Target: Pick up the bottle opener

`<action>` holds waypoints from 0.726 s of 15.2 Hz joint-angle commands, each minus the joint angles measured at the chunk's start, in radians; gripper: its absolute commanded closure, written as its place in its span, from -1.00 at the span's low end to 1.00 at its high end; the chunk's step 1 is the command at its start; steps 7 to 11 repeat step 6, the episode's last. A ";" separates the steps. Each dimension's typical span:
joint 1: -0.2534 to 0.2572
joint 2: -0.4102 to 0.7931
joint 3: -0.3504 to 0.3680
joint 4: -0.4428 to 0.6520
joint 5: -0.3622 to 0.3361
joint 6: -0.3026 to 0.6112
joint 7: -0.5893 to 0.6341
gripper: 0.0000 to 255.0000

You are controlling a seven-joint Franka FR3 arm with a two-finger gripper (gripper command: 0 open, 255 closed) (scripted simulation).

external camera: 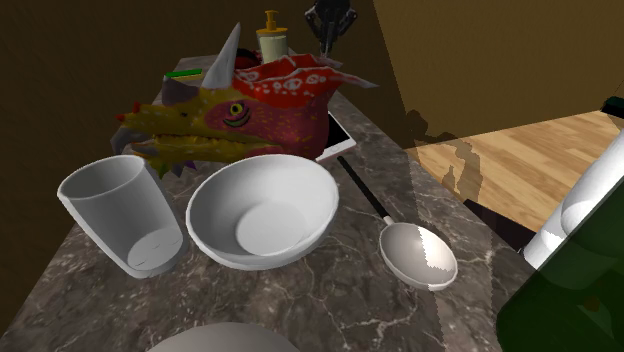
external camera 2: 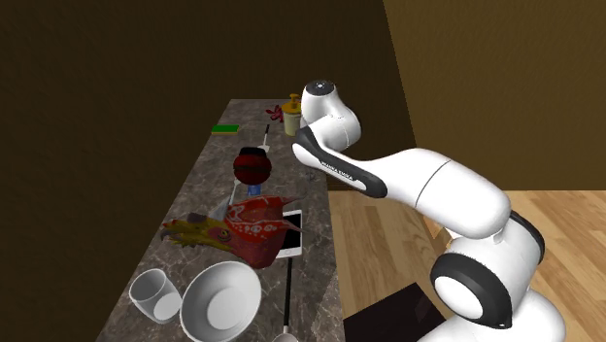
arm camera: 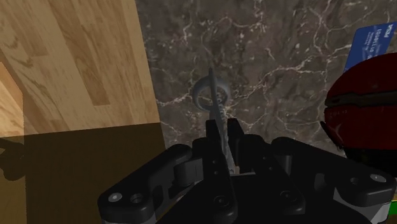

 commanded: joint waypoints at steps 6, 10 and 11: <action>0.001 0.022 0.002 0.093 -0.002 -0.071 -0.011 1.00; 0.001 0.022 0.002 0.093 -0.002 -0.071 -0.011 1.00; 0.001 0.022 0.002 0.093 -0.002 -0.071 -0.011 1.00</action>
